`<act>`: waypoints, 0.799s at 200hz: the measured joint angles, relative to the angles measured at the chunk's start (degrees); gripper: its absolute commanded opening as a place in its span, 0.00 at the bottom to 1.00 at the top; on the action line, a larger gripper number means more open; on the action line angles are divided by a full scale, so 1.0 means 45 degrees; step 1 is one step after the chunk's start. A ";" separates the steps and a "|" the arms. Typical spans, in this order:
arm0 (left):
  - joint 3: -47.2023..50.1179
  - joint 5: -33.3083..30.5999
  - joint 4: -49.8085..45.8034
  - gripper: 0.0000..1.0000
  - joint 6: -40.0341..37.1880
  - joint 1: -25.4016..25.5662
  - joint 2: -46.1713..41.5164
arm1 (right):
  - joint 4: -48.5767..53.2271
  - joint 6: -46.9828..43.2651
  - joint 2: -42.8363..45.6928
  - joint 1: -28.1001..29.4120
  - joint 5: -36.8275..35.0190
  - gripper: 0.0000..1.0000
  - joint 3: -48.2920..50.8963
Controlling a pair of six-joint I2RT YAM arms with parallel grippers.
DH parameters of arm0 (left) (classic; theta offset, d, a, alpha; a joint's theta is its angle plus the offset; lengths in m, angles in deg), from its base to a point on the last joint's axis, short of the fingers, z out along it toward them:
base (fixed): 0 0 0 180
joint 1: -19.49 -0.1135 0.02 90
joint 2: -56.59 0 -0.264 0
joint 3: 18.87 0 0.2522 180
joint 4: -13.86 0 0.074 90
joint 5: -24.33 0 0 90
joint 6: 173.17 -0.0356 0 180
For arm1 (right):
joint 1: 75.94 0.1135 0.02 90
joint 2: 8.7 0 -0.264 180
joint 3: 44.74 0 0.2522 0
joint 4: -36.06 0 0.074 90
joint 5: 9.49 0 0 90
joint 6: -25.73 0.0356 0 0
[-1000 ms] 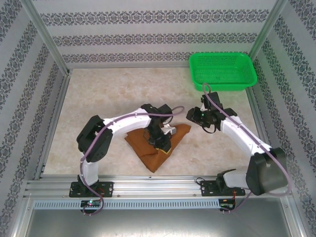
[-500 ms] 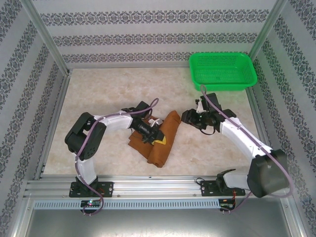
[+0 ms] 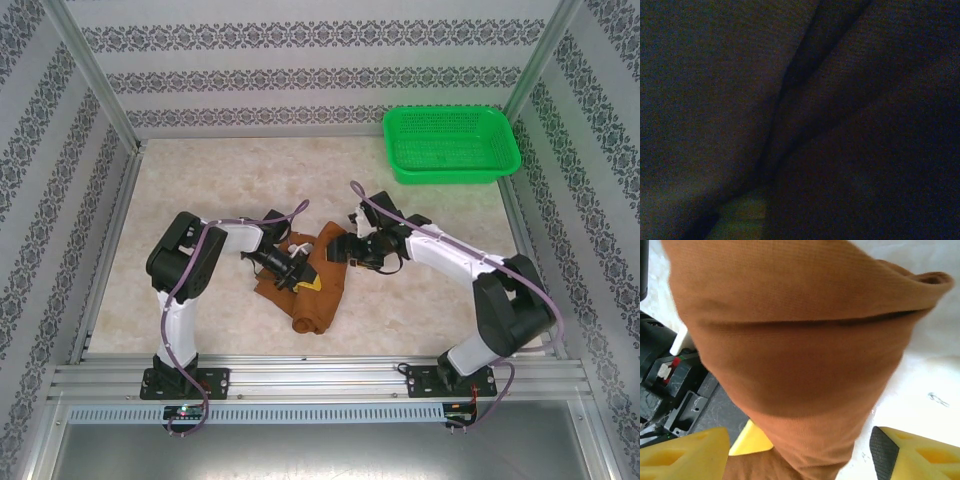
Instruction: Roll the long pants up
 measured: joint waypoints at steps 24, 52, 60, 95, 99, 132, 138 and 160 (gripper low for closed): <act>-0.0073 0.0160 -0.0053 0.00 -0.0359 -0.0010 0.0141 | -0.0165 -0.0223 -0.1205 0.0087 -0.0058 0.76 -0.0311; -0.0267 0.0175 -0.0403 0.00 -0.0733 -0.0044 0.0267 | 0.0010 -0.0568 -0.2312 0.0112 -0.0121 0.66 -0.0971; -0.0301 0.0160 -0.0466 0.00 -0.0782 -0.0049 0.0272 | 0.0063 -0.0661 -0.2565 0.0112 -0.0102 0.31 -0.1122; -0.0568 -0.1200 -0.1073 0.03 -0.0967 -0.0015 -0.0175 | 0.0073 -0.0505 -0.3123 -0.0112 0.0355 0.00 -0.1413; -0.0622 -0.1705 -0.1190 0.03 -0.0971 0.0039 -0.0403 | -0.0058 -0.0398 -0.3094 -0.0165 0.0418 0.00 -0.1345; -0.0738 -0.7723 -0.1637 0.12 -0.0967 0.1166 -0.3065 | -0.2414 0.0413 -0.2565 -0.0243 0.0801 0.00 -0.0039; -0.0704 -0.9058 -0.1685 0.15 -0.0971 0.1457 -0.3657 | -0.2851 0.0607 -0.2448 -0.0189 0.0831 0.00 0.0185; -0.0316 -1.2560 -0.1671 0.21 -0.1234 0.1977 -0.5270 | -0.4284 0.1404 -0.1938 0.0146 0.0903 0.00 0.0957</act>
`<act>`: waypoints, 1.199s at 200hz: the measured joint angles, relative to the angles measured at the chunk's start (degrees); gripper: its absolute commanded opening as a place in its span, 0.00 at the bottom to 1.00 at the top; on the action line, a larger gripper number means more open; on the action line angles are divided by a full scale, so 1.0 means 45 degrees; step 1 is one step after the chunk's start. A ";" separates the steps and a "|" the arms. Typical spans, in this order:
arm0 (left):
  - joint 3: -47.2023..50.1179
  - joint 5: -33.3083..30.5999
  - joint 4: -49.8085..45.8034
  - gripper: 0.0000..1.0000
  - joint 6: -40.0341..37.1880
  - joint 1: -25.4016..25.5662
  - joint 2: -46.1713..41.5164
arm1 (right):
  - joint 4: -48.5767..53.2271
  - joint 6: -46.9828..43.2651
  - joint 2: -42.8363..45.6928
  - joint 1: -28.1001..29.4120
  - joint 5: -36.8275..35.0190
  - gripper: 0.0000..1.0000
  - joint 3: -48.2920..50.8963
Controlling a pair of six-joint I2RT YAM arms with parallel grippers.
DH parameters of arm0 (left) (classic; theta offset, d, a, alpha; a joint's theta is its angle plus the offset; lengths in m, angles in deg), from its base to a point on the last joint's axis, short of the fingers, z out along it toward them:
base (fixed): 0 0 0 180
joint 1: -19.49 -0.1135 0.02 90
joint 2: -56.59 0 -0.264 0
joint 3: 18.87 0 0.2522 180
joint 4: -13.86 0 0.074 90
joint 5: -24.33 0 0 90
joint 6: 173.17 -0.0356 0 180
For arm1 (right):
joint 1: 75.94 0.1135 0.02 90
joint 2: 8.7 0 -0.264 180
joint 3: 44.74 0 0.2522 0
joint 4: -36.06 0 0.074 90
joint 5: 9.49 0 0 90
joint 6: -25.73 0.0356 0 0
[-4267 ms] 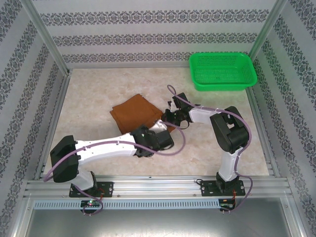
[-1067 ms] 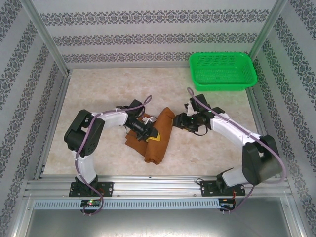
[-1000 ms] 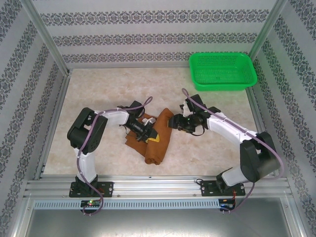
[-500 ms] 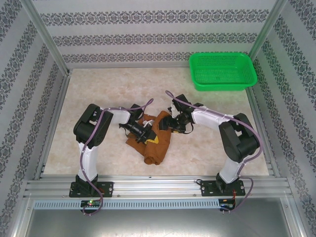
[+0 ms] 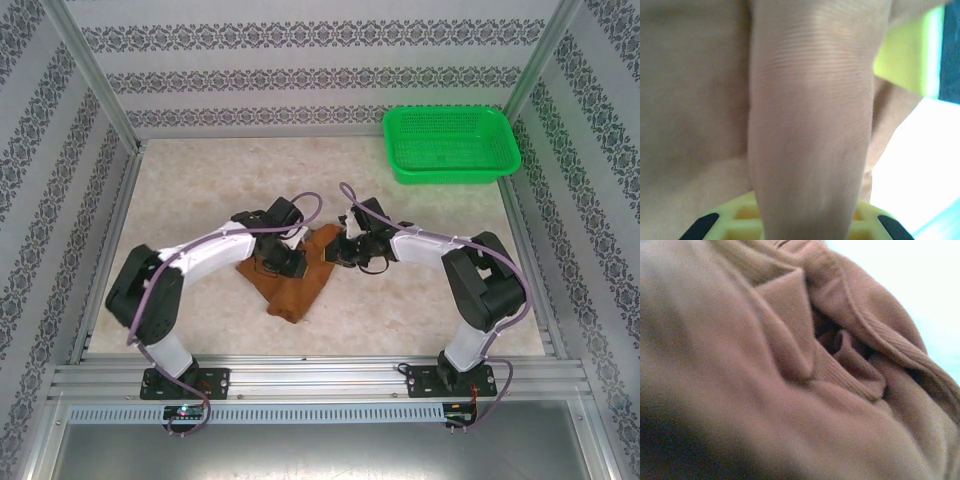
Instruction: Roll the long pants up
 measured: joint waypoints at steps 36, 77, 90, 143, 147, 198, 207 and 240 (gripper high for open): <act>0.0141 -0.4512 -0.0010 0.25 -0.0418 0.0287 -0.2472 | 0.0102 0.0991 0.0753 0.0277 -0.0976 0.00 0.1001; 0.0146 -0.6577 -0.0049 0.20 -0.0996 0.1613 -0.4167 | 0.1248 0.1457 0.1399 0.0612 -0.1885 0.00 0.1001; 0.0126 -0.6679 -0.0053 0.20 -0.1467 0.3021 -0.4133 | 0.1447 0.1588 0.1452 0.0743 -0.2084 0.00 0.0928; -0.0335 -0.7941 -0.0612 0.41 -0.2463 0.7179 -0.0306 | 0.1613 0.1953 0.1569 0.0884 -0.2322 0.00 0.0937; -0.0325 -0.7961 -0.0670 0.42 -0.2531 0.7315 0.0024 | 0.1613 0.1977 0.1588 0.0899 -0.2331 0.00 0.0967; -0.0316 -0.9379 -0.1054 0.50 -0.2351 0.8218 0.1982 | 0.1399 0.2327 0.2259 0.1156 -0.2647 0.00 0.1681; -0.0335 -1.0088 -0.1107 0.50 -0.2220 0.8306 0.2438 | 0.1268 0.2341 0.2273 0.1171 -0.2671 0.00 0.1753; -0.0427 -1.2570 -0.1370 0.59 -0.1622 0.8427 0.3891 | 0.0690 0.2584 0.2278 0.1229 -0.2696 0.00 0.1948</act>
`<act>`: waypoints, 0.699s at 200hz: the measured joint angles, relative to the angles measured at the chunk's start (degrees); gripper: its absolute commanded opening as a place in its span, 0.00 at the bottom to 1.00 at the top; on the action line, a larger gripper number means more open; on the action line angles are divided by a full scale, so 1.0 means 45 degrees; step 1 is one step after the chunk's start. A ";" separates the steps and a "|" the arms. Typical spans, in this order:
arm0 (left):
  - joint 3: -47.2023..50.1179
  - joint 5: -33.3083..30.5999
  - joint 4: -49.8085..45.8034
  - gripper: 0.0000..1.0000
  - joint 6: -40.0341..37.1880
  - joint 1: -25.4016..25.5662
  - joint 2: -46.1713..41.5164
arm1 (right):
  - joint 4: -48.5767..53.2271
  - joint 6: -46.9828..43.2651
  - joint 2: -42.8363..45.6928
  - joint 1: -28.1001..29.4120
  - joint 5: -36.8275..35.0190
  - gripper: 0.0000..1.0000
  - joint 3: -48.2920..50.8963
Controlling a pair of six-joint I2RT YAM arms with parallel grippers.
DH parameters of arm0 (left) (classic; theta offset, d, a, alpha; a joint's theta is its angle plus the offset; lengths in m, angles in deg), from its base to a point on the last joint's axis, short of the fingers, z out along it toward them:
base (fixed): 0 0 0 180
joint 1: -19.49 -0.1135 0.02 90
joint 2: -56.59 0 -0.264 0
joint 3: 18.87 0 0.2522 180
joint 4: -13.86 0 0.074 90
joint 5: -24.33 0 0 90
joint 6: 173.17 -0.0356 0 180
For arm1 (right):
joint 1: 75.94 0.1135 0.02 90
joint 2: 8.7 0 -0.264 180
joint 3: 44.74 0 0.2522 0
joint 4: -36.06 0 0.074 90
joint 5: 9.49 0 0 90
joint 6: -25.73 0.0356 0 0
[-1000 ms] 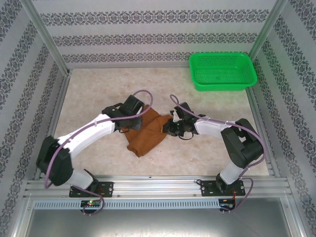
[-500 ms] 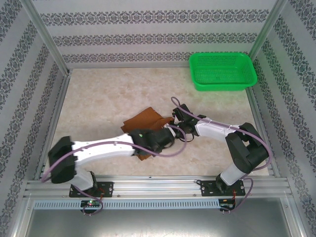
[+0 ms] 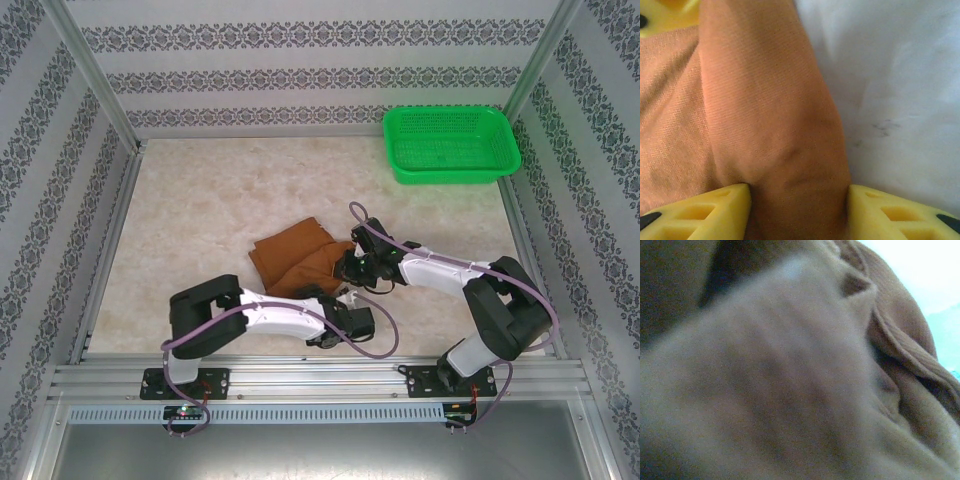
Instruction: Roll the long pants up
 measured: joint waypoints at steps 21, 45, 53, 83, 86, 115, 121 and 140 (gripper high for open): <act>-0.0049 -0.0758 -0.0044 0.62 0.0287 -0.0253 0.0359 | -0.0253 0.0039 -0.0019 0.0049 -0.0044 0.00 0.0010; -0.0253 -0.1025 -0.0083 0.60 0.0350 -0.0767 0.0515 | -0.0573 0.0049 -0.0136 0.0044 -0.0058 0.00 -0.0015; -0.0316 -0.1103 -0.0121 0.59 0.0355 -0.0874 0.0529 | -0.0646 0.0044 -0.0209 0.0005 -0.0058 0.00 -0.0078; -0.0248 -0.1433 -0.0151 0.62 0.0117 -0.0952 0.0457 | -0.0656 0.0024 -0.0311 -0.0024 0.0034 0.00 -0.0199; -0.0214 -0.1462 -0.0136 0.62 0.0083 -0.0962 0.0437 | -0.0661 0.0019 -0.0321 -0.0024 0.0053 0.00 -0.0209; -0.0219 -0.1647 0.0029 0.57 -0.0534 -0.1341 0.0520 | -0.1025 0.0019 -0.0539 -0.0175 0.0243 0.00 -0.0248; -0.0389 -0.1695 -0.0010 0.50 -0.0593 -0.1462 0.0670 | -0.1190 0.0019 -0.0597 -0.0243 0.0204 0.00 -0.0257; -0.1311 -0.1705 -0.0107 0.11 -0.0782 -0.1933 0.1447 | -0.1768 0.0010 -0.0850 -0.0704 -0.0112 0.00 -0.0272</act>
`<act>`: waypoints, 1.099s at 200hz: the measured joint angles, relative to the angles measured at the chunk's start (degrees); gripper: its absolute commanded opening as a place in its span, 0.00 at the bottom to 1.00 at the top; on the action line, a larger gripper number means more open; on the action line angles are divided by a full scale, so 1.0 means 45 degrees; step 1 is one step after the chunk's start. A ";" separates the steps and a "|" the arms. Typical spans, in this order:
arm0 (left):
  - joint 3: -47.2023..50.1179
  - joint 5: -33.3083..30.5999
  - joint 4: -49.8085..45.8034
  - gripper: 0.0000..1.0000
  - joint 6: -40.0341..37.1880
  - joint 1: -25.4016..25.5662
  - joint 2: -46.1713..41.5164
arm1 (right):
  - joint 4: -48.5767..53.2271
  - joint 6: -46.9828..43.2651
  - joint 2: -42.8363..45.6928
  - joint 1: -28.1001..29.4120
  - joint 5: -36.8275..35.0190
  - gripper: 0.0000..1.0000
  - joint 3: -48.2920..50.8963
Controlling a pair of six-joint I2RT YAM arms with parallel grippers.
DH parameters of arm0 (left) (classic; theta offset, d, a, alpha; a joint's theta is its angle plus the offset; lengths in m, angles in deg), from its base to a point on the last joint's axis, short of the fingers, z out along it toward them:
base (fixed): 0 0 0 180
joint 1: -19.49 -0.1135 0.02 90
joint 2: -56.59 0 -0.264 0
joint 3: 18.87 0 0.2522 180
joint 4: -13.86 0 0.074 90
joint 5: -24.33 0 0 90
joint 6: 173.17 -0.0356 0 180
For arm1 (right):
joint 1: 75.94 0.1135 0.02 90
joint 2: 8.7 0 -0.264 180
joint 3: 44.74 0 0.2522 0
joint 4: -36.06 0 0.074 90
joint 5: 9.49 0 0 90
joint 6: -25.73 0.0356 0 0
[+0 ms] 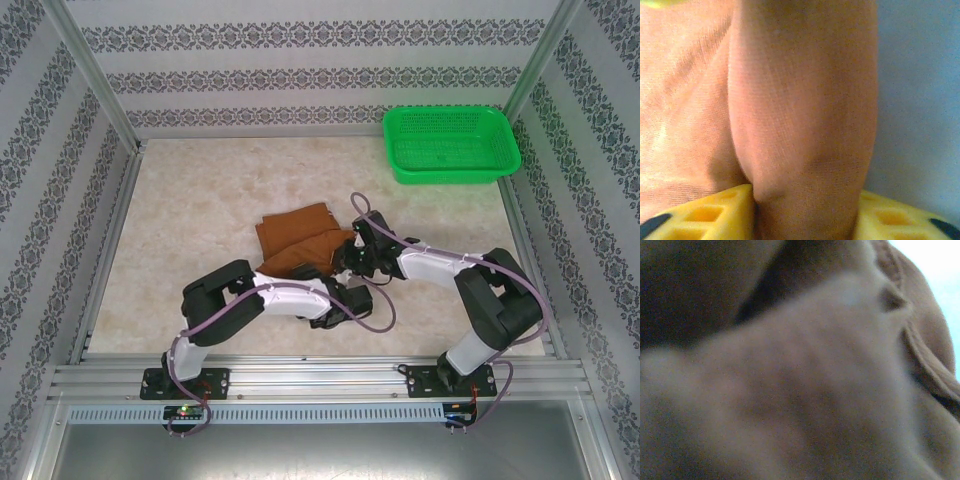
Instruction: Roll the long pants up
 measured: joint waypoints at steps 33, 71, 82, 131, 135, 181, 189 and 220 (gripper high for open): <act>-0.1171 0.0005 -0.0024 0.00 -0.0374 -0.0408 0.0869 | -0.0617 0.0015 -0.0204 -0.0680 -0.0219 0.00 -0.0039; -0.0986 0.1617 -0.0194 0.00 -0.1190 -0.0423 0.0204 | -0.0393 -0.0053 -0.0170 -0.0738 0.0102 0.00 0.0000; -0.1073 0.2331 -0.0525 0.00 -0.1423 -0.0403 -0.0005 | -0.0170 -0.0141 -0.0131 -0.0763 0.0379 0.00 -0.0005; -0.2458 0.3997 -0.2749 0.38 -0.0835 0.0063 0.0136 | 0.1205 -0.0913 0.0189 -0.1151 0.1569 0.00 -0.0005; -0.2458 0.4104 -0.2754 0.39 -0.0724 0.0083 0.0107 | 0.1273 -0.0986 0.0189 -0.1151 0.1569 0.00 0.0000; -0.2006 0.5493 -0.2866 0.62 -0.0355 0.0112 -0.1603 | 0.1899 -0.1316 0.0554 -0.1156 0.1812 0.00 0.0087; -0.2084 0.5459 -0.2866 0.64 -0.0311 0.0112 -0.1987 | 0.1957 -0.1350 0.0520 -0.1166 0.1802 0.00 0.0141; -0.2846 0.5051 -0.2895 0.00 -0.0199 0.0097 -0.2890 | 0.1987 -0.1428 0.0520 -0.1171 0.1797 0.00 0.0160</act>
